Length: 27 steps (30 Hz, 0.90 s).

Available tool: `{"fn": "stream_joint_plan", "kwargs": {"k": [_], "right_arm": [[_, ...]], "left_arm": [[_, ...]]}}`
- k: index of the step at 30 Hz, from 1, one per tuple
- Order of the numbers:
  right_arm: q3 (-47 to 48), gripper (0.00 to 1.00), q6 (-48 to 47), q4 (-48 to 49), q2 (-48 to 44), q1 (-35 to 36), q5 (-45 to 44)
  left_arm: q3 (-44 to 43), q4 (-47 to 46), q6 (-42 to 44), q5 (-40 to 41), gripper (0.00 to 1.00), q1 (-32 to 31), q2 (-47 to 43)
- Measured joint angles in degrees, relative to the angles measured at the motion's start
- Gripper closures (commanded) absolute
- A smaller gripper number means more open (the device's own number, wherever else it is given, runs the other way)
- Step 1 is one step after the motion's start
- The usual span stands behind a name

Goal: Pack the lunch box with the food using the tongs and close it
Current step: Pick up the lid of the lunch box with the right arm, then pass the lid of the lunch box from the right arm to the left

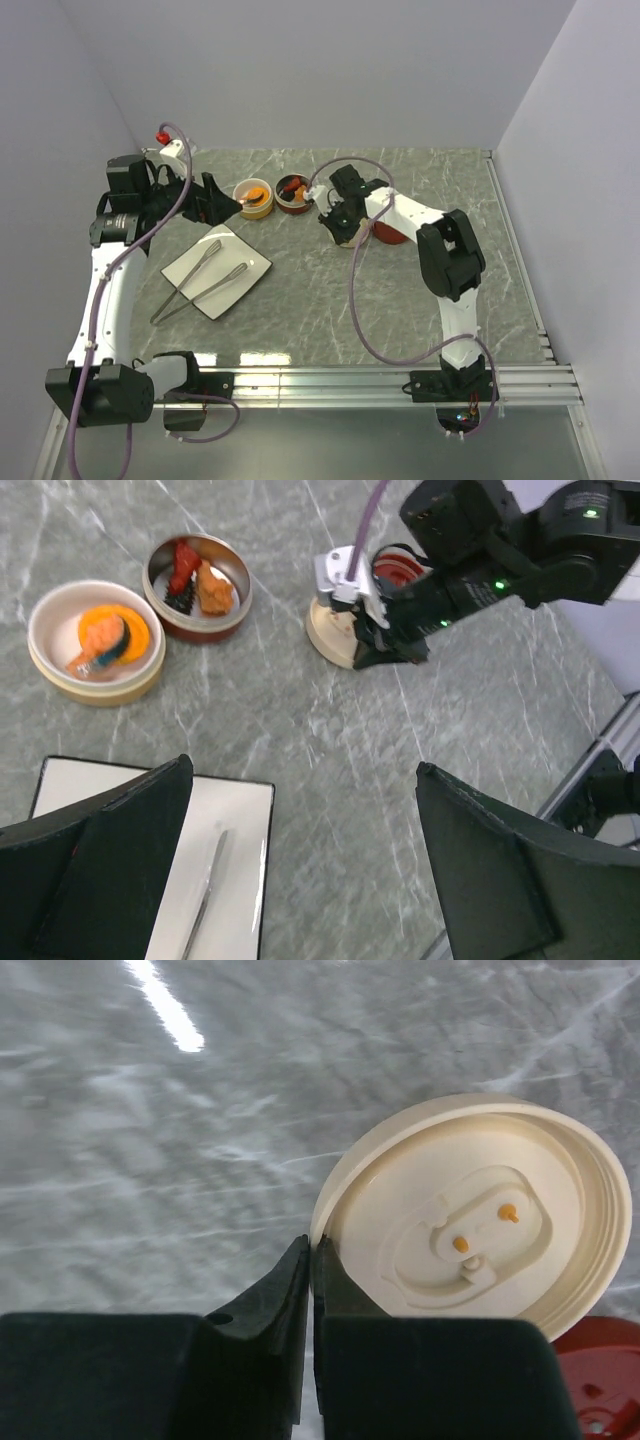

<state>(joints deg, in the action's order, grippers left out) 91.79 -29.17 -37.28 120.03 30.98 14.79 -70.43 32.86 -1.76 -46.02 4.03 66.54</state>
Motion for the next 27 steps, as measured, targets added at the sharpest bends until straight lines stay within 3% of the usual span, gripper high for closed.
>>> {"fn": "stream_joint_plan", "kwargs": {"k": [8,14,19,27], "right_arm": [[3.26,1.0,6.43,-4.35,-11.13,-1.49,13.79],[9.09,1.0,11.91,-4.35,-20.39,-4.61,28.13],[10.29,1.0,17.03,-3.02,-27.65,-6.16,39.52],[3.08,1.0,35.43,12.46,-37.48,-6.16,55.17]], "left_arm": [[2.4,-7.87,-6.54,0.02,0.01,0.0,-4.15],[3.5,-13.92,-10.36,-9.4,0.08,0.0,-3.91],[10.73,-26.73,-18.12,-15.91,0.07,0.0,-5.49],[16.74,-42.21,-21.07,-15.56,0.04,-6.36,-13.55]]}}
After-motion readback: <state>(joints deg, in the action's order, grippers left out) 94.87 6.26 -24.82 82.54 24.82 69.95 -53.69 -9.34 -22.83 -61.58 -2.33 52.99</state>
